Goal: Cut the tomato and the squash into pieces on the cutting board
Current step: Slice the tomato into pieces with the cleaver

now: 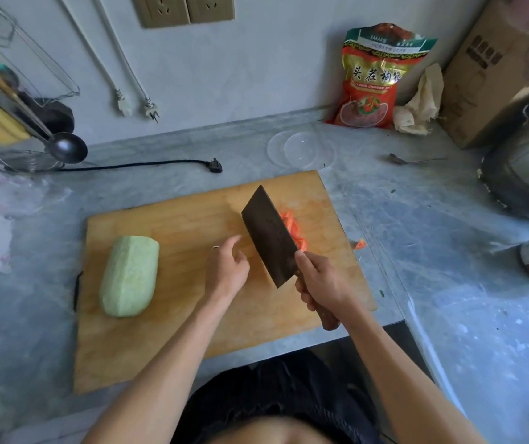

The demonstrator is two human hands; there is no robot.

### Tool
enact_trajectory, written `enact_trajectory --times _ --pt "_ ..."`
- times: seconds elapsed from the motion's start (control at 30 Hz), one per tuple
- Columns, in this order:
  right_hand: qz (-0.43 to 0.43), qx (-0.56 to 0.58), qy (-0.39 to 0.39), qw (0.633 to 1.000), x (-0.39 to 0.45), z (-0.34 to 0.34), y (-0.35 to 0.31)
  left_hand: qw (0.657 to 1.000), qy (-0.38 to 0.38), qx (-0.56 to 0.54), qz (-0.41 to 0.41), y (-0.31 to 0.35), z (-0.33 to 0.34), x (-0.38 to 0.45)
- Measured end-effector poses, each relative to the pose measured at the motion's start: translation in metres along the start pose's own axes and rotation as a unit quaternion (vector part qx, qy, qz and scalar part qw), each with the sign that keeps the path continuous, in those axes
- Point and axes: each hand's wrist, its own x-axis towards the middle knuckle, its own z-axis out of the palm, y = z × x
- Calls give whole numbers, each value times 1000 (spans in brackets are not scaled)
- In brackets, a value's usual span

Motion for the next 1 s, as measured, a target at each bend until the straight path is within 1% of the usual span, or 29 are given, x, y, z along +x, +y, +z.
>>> enact_trajectory --times 0.07,0.23,0.33,0.4,0.57,0.67,0.77,0.9,1.0 --pt "-12 -8 -2 1000 2 -3 -3 1000 2 7 -11 2 -2 0" --pt "-25 -2 -72 997 -1 13 -9 995 51 42 -80 9 -10 -9" --pt "-25 -16 -100 995 3 20 -7 992 54 48 -107 13 -11 -13" --pt "-11 -7 -97 995 7 11 -3 990 50 58 -116 15 -10 -15" --pt "9 6 -45 999 16 -28 4 992 46 56 -104 15 -10 -20" --pt "-1 0 -30 1000 19 -41 4 992 46 55 -99 18 -7 -24" --pt "-28 -2 -34 999 16 -38 0 994 46 42 -90 25 -6 -27" --pt "-53 20 -71 996 3 -30 -4 996 46 17 -72 33 -10 -27" --pt "-89 -17 -80 993 -9 -31 -7 997 46 -21 -49 37 -14 -27"
